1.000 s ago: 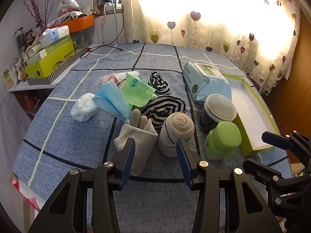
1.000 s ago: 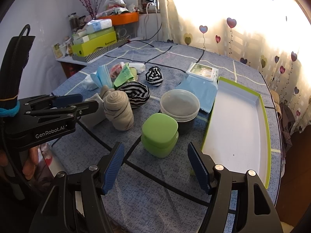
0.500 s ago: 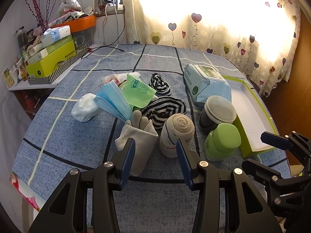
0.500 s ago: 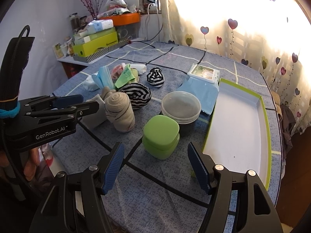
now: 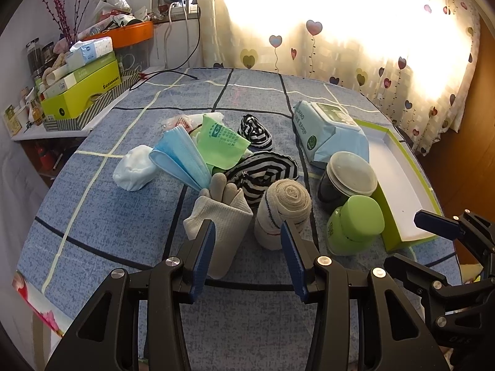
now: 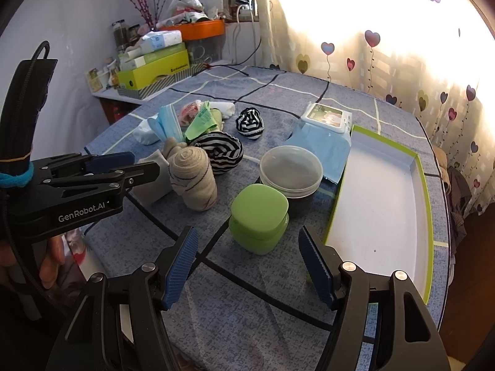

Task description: Organize soft objects

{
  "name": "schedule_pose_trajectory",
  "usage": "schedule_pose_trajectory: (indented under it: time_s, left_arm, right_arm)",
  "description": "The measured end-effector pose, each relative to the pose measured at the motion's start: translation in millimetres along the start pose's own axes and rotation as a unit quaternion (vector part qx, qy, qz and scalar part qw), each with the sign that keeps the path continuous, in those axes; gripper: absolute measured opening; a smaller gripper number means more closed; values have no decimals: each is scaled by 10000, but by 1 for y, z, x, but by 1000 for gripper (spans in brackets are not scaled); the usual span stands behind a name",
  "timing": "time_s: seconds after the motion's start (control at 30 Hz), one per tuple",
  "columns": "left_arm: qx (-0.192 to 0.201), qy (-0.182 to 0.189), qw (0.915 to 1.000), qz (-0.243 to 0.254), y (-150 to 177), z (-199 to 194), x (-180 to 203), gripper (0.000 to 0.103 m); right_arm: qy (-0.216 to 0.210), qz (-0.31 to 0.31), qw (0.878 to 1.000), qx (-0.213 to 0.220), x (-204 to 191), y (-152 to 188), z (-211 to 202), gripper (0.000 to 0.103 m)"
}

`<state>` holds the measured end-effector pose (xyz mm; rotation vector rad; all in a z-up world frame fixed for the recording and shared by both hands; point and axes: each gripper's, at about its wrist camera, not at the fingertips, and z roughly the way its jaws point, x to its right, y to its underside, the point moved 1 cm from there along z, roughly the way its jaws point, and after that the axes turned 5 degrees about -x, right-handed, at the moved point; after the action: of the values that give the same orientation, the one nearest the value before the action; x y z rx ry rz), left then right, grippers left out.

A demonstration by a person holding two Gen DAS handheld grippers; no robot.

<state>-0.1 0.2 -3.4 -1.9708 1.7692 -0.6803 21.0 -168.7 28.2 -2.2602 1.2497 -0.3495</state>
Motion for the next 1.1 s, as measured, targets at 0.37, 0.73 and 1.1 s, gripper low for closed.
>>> schedule_pose_trajectory:
  time_s: [0.37,0.73,1.1]
  left_arm:
    - [85,145,9997,-193,-1,0,-9,45]
    - [201,358,9990,-202,-2,-2,-13,45]
    - [201,350,9990,-171,-1,-1,-19,45]
  right_arm:
    - [4,-10,10000,0,0,0,0,68]
    - [-25,-101,9999,9,-8,-7,3,68]
    - [-89,-180,9998,44,-10,-10,4,68]
